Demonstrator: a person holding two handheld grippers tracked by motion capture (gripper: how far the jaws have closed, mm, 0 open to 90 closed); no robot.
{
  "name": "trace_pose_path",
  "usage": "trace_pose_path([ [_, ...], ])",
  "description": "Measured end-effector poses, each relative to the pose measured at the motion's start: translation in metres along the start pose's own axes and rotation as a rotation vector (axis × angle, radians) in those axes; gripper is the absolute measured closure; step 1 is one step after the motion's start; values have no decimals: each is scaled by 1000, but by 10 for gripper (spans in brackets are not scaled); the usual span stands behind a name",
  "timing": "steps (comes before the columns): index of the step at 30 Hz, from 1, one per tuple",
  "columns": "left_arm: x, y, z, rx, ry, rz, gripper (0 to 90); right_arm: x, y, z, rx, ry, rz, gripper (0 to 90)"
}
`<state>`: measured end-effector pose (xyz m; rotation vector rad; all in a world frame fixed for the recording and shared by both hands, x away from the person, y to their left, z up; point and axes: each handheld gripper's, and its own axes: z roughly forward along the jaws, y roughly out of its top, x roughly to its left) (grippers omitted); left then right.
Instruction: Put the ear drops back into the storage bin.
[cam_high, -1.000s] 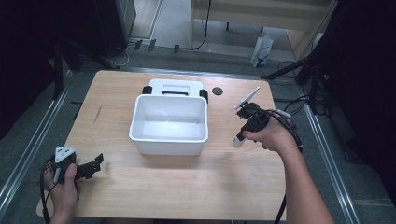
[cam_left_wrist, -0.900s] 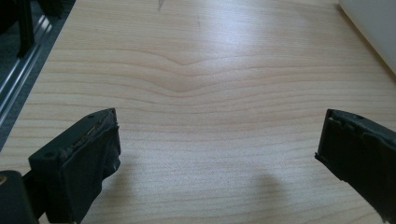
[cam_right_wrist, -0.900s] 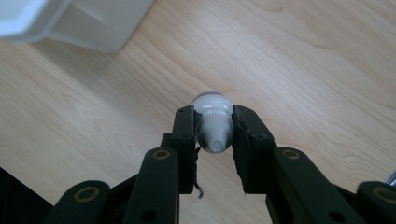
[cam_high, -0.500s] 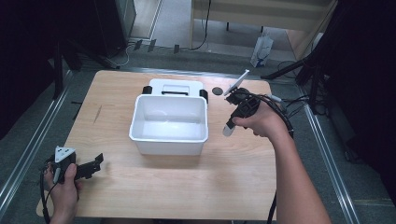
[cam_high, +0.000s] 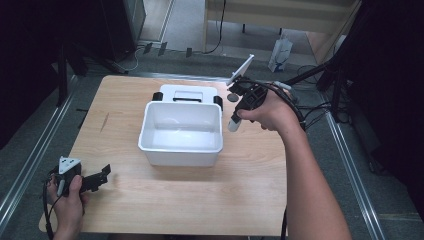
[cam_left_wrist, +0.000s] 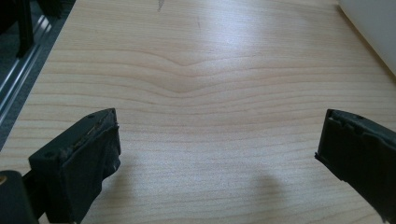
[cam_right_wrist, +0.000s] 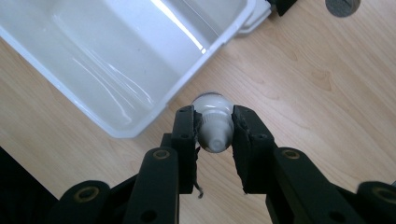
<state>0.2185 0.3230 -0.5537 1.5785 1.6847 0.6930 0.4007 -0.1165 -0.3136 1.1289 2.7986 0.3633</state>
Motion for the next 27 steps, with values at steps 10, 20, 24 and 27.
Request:
trace_pose_path([
  [10, 0, 0, 0, 3, -1, 2, 2, 19, 21, -1, -29, 44, -48, 722],
  [20, 0, 0, 0, 1, -2, 0, 2, 35, 35, 17, -20, 19, -136, 720],
  [24, 0, 0, 0, 1, -3, -2, 2, 36, 36, 27, -8, -6, -185, 720],
  [27, 0, 0, 0, 0, -4, -3, 2, 39, 35, 36, 0, -20, -255, 720],
])
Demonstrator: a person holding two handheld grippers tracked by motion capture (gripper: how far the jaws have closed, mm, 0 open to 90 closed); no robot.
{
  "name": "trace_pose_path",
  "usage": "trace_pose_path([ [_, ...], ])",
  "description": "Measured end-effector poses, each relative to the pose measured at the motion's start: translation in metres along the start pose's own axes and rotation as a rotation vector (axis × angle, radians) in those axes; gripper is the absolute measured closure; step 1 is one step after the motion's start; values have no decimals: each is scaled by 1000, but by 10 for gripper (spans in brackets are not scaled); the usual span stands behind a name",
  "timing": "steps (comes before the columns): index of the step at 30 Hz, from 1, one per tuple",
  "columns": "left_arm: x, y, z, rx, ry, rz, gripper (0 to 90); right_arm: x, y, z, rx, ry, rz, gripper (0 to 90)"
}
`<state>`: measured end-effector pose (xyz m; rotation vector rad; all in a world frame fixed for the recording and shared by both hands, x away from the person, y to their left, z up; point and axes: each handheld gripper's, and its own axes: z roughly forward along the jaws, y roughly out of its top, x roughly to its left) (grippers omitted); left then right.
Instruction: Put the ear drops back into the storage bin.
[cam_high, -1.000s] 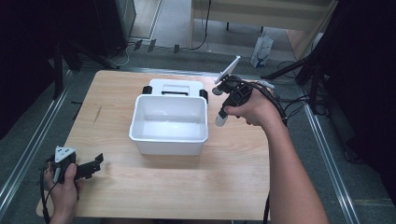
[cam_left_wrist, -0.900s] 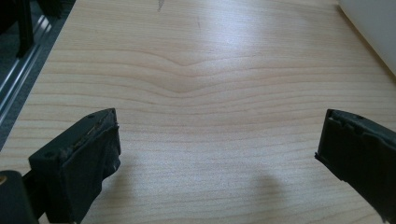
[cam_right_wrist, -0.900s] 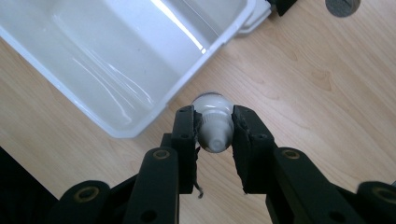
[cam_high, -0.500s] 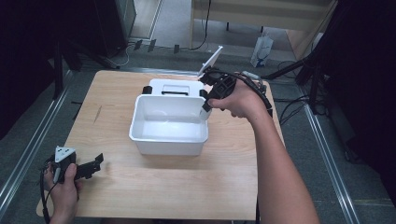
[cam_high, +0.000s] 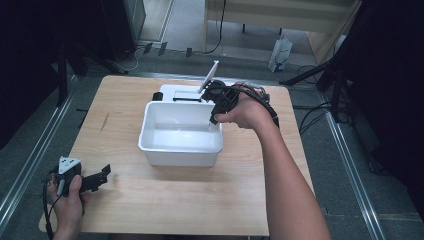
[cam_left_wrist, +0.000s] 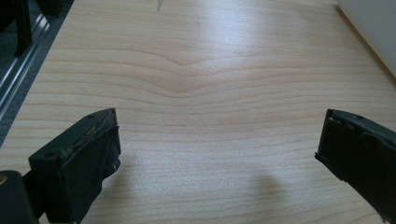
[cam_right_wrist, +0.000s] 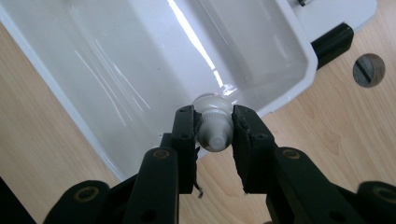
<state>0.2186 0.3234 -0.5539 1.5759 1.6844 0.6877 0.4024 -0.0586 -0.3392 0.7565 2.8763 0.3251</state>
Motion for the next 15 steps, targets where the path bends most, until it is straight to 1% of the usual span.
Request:
trace_pose_path([
  [1, 0, 0, 0, 0, 0, 1, 2, 1, 0, 2, 0, -3, -14, 720],
  [2, 0, 0, 0, 0, 0, 1, 2, 1, 0, 2, 0, -3, -14, 720],
  [3, 0, 0, 0, 0, 0, 1, 2, 2, 0, 7, 3, -9, -33, 720],
  [7, 0, 0, 0, 1, -2, -1, 2, 0, -3, 19, 5, -12, -63, 719],
  [8, 0, 0, 0, 1, -2, -1, 2, 0, -3, 19, 5, -12, -63, 719],
  [9, 0, 0, 0, 2, -2, 0, 2, -1, -5, 24, -2, -14, -68, 719],
  [10, 0, 0, 0, 1, -1, -1, 2, -1, -5, 24, -2, -14, -68, 719],
  [11, 1, 0, 0, 1, -1, -2, 2, -1, -7, 30, -1, -21, -83, 719],
  [12, 1, 0, 0, 1, -1, -2, 2, -1, -7, 30, -1, -21, -83, 719],
  [13, 1, 0, 0, 1, -1, -2, 2, 0, -8, 35, -2, -29, -111, 719],
  [15, 1, 0, 0, 0, -2, -2, 2, 0, -9, 37, 1, -33, -119, 719],
])
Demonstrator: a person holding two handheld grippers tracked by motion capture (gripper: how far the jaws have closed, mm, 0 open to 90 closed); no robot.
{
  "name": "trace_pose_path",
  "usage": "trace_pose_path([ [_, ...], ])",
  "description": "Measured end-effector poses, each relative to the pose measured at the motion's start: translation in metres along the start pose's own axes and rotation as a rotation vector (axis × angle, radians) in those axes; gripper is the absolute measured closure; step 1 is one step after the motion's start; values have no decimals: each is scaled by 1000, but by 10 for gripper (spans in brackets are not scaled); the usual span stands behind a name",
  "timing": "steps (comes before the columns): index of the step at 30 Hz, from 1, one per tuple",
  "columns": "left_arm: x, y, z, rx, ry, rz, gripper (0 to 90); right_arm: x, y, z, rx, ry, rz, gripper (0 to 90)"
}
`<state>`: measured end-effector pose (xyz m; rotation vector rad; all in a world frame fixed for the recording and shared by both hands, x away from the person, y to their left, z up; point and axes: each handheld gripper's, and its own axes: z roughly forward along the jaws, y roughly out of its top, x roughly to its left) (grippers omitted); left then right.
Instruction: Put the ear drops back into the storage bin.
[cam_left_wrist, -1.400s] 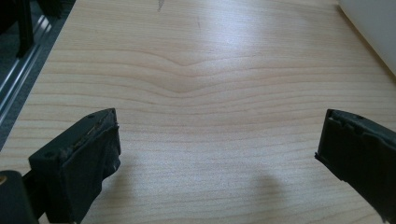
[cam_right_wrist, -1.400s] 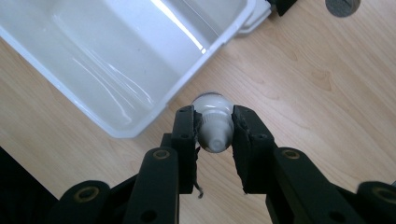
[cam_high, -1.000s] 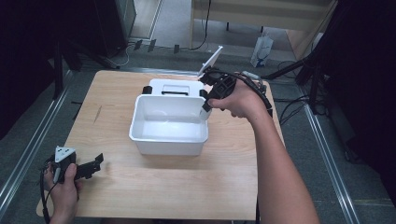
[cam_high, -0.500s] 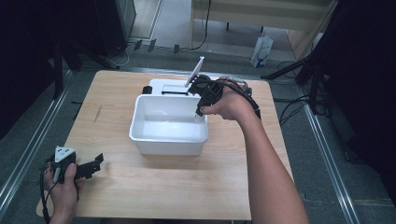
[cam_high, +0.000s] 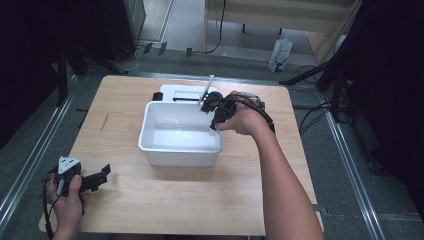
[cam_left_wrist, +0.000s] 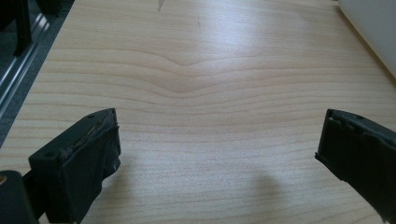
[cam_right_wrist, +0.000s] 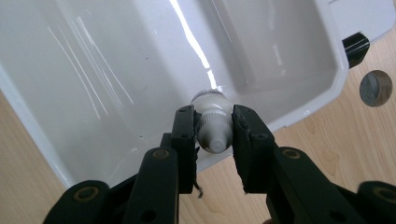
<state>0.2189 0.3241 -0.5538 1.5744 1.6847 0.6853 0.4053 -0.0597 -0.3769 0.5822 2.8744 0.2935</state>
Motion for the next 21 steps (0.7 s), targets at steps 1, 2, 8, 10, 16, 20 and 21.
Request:
trace_pose_path([
  [1, 0, 0, 0, 0, 0, -1, 2, 0, -1, 2, -4, 0, -9, 719],
  [2, 0, 0, 0, -1, 0, -1, 2, 1, -2, 6, -4, 1, -28, 719],
  [8, -1, -1, 0, -1, 2, 1, 2, 5, -3, 19, -1, 14, -52, 719],
  [10, -1, 0, 0, 0, 2, 2, 2, 6, -2, 24, 9, 17, -70, 719],
  [16, -1, -1, 0, 0, 4, 0, 2, 9, -1, 41, 42, 13, -118, 719],
  [20, -1, -1, 0, 1, 4, 3, 2, 9, 0, 50, 50, 19, -116, 719],
  [21, -1, -1, 0, 1, 4, 3, 2, 9, 0, 50, 50, 19, -116, 719],
])
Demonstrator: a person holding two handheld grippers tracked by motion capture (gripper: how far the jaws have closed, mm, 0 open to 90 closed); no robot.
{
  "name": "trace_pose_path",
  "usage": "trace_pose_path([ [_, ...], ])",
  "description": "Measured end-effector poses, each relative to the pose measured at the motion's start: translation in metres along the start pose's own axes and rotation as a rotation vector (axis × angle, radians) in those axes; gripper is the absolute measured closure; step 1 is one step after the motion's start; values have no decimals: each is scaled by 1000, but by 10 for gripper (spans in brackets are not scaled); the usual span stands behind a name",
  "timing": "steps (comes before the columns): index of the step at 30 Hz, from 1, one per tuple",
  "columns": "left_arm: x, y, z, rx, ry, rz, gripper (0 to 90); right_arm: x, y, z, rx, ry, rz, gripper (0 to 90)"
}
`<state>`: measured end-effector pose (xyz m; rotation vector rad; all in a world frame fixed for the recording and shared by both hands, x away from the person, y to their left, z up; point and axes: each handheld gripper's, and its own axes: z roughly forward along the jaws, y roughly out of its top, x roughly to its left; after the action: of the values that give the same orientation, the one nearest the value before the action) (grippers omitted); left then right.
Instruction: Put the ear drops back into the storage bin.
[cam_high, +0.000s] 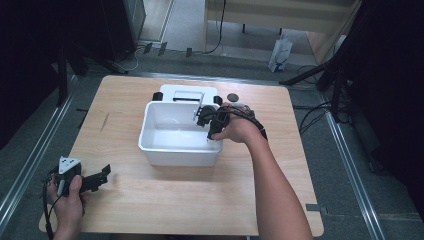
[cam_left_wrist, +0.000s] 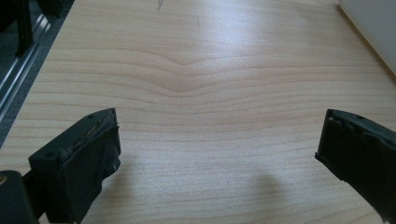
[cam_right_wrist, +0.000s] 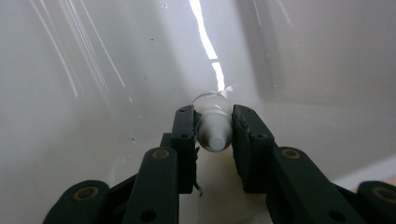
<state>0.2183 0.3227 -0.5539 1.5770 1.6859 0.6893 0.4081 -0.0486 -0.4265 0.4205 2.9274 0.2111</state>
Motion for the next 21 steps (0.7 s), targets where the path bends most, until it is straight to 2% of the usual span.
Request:
trace_pose_path([
  [9, 0, 0, 0, -1, -1, -3, 2, 1, 4, 8, 46, 4, -7, 711],
  [11, 1, 0, 0, 1, -1, 0, 2, 0, 5, 10, 62, -9, -25, 711],
  [16, 1, 0, 0, -2, -2, -2, 2, -1, 5, 10, 63, -4, -29, 711],
  [21, 0, 0, 0, 0, -2, -2, 2, 0, 5, 9, 51, 8, -22, 589],
])
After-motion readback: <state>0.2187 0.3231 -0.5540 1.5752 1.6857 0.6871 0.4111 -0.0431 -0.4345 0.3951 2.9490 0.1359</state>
